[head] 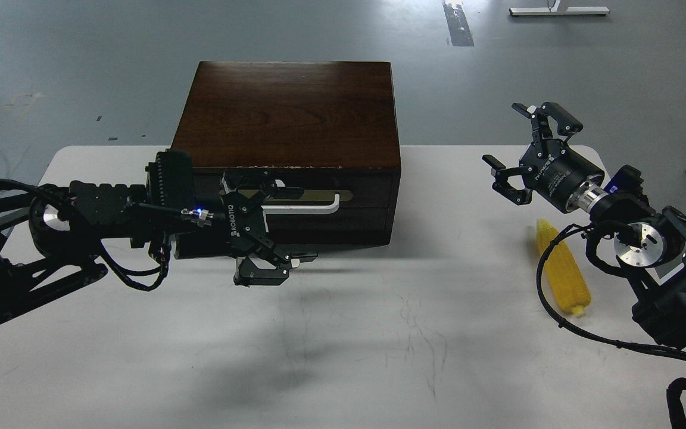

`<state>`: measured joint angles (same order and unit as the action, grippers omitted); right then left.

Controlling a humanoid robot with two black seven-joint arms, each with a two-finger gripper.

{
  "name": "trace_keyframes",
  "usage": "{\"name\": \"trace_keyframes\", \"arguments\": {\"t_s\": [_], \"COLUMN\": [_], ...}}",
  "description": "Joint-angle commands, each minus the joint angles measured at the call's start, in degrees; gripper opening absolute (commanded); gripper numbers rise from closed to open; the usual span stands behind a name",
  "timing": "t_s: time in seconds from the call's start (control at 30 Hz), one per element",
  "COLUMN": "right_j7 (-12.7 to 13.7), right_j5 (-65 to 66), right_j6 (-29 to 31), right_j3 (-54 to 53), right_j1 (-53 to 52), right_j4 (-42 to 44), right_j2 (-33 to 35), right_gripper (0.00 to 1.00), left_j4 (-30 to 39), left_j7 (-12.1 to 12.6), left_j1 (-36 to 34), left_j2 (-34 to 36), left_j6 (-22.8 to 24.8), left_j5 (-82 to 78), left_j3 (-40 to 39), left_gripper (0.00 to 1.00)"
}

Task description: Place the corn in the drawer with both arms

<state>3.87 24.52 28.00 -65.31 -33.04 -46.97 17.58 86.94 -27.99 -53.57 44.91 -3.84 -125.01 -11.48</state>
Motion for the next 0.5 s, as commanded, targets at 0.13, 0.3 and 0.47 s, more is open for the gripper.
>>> {"name": "trace_keyframes", "arguments": {"t_s": [0.13, 0.3, 0.47], "right_j7": [0.0, 0.0, 0.0], "right_j5": [0.0, 0.0, 0.0], "right_j6": [0.0, 0.0, 0.0], "right_j3": [0.0, 0.0, 0.0], "right_j1": [0.1, 0.1, 0.1], "right_j4": [0.0, 0.0, 0.0], "right_j2": [0.1, 0.1, 0.1], "right_gripper": [1.0, 1.0, 1.0], "left_j4": [-3.7, -6.7, -7.5], "left_j7": [0.0, 0.0, 0.0], "left_j1": [-0.6, -1.5, -1.0], "left_j2": [-2.4, -2.5, -2.9], "left_j6": [0.6, 1.3, 3.3], "left_j5": [0.0, 0.0, 0.0], "left_j3": [0.0, 0.1, 0.3], "left_gripper": [0.98, 0.98, 0.98]}}
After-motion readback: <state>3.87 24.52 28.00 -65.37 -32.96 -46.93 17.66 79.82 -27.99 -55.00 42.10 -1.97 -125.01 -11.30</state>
